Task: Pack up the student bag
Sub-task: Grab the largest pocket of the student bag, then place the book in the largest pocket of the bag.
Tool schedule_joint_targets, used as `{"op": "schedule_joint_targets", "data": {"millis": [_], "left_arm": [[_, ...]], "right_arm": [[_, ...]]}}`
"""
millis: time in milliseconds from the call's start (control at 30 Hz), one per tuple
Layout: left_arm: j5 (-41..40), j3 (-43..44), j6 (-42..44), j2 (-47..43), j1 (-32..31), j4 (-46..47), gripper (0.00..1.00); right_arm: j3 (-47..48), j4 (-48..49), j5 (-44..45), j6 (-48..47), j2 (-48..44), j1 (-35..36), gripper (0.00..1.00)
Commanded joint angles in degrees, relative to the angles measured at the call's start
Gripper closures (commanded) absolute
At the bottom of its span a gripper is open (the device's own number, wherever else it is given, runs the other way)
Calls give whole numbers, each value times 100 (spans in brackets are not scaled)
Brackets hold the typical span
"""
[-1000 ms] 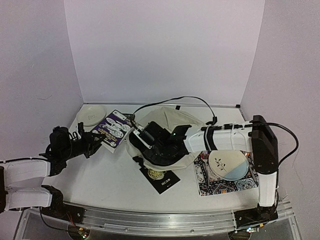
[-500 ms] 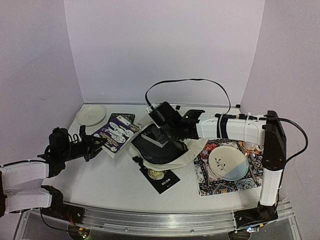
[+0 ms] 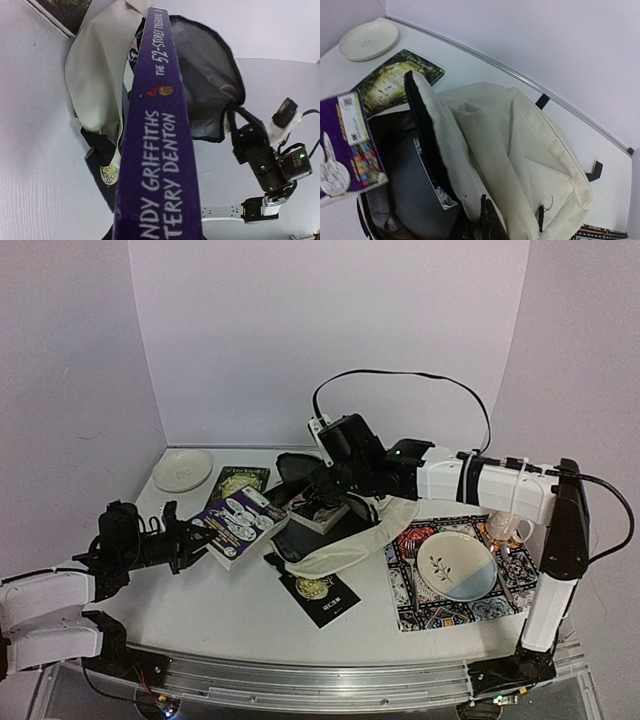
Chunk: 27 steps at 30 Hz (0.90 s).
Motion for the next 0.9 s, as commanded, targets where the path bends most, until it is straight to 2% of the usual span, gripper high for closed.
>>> {"op": "schedule_joint_targets", "data": {"millis": [0,100,367,867], "left_arm": [[-127,584,139,272,-639,374,100],[-462,903,179,513,-965,383,100],[-811,1574,94,1171,-1050,605,100],[-1013,2442,-359,3387,-1463,2270,100]], "right_arm": [[134,781,-469,-362,-489,56,100],[47,951,-590,-493,-575,65,100],[-91,1166,-754,-621,-707,83,100],[-160,1371,-1134,-686,-752,91,100]]}}
